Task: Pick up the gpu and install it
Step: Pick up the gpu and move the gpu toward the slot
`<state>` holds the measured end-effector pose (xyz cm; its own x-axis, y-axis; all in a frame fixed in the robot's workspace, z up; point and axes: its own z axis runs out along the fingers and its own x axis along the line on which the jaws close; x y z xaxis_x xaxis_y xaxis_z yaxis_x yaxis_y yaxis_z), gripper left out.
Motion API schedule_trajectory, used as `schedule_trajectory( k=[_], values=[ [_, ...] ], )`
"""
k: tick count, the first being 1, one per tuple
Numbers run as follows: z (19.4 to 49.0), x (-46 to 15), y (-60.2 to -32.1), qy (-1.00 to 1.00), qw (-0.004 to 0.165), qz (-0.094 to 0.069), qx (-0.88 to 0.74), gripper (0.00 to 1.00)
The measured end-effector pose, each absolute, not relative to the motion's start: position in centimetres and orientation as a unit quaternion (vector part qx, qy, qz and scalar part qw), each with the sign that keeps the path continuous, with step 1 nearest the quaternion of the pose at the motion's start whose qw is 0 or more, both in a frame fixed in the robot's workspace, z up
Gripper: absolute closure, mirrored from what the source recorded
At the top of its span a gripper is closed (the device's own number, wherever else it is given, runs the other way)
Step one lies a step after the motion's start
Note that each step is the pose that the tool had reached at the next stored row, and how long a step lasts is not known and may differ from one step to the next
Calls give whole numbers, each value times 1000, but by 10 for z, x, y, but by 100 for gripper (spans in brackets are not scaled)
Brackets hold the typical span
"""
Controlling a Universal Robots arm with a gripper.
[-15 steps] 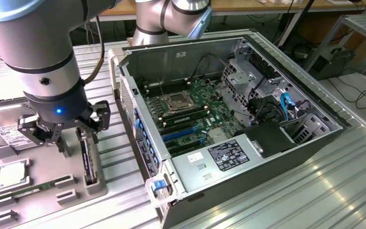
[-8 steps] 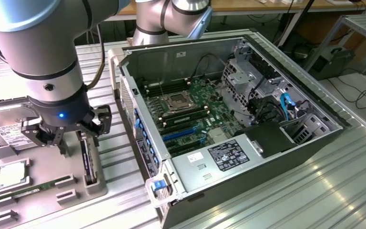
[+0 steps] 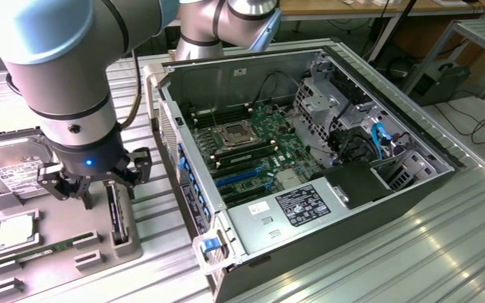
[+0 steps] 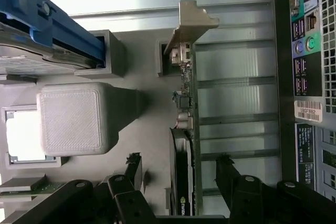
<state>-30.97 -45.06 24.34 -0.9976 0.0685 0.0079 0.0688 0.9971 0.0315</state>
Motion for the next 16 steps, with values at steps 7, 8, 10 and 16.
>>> schedule_trajectory(
  k=[7, 8, 10, 16],
  values=[
    [229, -309, -452, -999, 3, -16, -37, 32],
    [227, -309, -452, -999, 3, -16, -37, 32],
    [223, -309, -452, -999, 3, -16, -37, 32],
    [217, -309, -453, -999, 4, -16, -37, 33]
  ],
)
